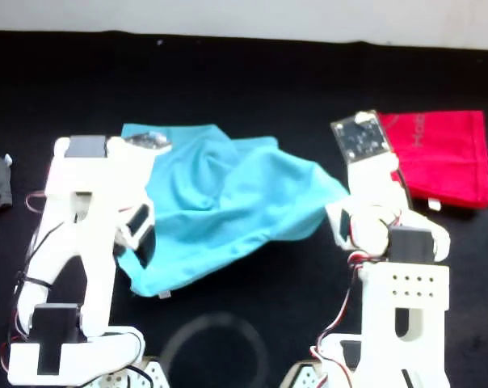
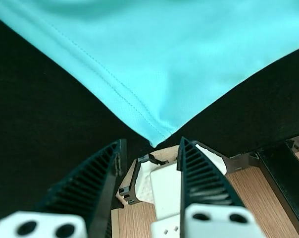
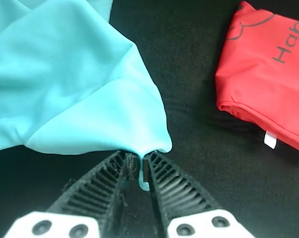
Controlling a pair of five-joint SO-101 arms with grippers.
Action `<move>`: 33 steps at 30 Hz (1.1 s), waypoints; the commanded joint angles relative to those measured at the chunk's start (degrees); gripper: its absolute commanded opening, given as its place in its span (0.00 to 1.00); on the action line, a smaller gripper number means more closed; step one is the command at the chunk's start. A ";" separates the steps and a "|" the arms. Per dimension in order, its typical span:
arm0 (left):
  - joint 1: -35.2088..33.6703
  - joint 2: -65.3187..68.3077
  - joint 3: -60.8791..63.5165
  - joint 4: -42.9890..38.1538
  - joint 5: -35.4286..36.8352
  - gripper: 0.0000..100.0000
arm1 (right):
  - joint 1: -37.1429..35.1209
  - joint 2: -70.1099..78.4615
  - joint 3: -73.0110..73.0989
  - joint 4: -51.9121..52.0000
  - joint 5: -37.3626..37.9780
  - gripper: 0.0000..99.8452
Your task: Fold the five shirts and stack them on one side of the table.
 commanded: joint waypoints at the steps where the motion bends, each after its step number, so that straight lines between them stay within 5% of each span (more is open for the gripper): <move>1: 5.14 -1.54 -1.10 -0.35 -1.14 0.18 | 2.07 -1.45 0.13 -1.01 0.88 0.01; 6: 12.88 -1.54 13.23 -11.96 -4.04 0.18 | 2.42 -1.19 0.04 -1.89 0.88 0.01; 14: 10.24 -1.54 27.21 -30.59 -6.95 0.18 | 9.80 -0.84 0.04 -6.99 0.88 0.01; 18: 10.59 -1.71 22.64 -29.71 -4.04 0.18 | 10.86 -0.84 0.13 -9.10 0.88 0.01; 25: 12.18 -1.80 12.09 -15.56 -2.64 0.18 | 10.68 -0.84 0.13 -10.51 0.88 0.01; 33: 12.79 -1.54 20.62 -25.58 -2.46 0.19 | 10.68 -0.84 0.48 -10.15 0.97 0.01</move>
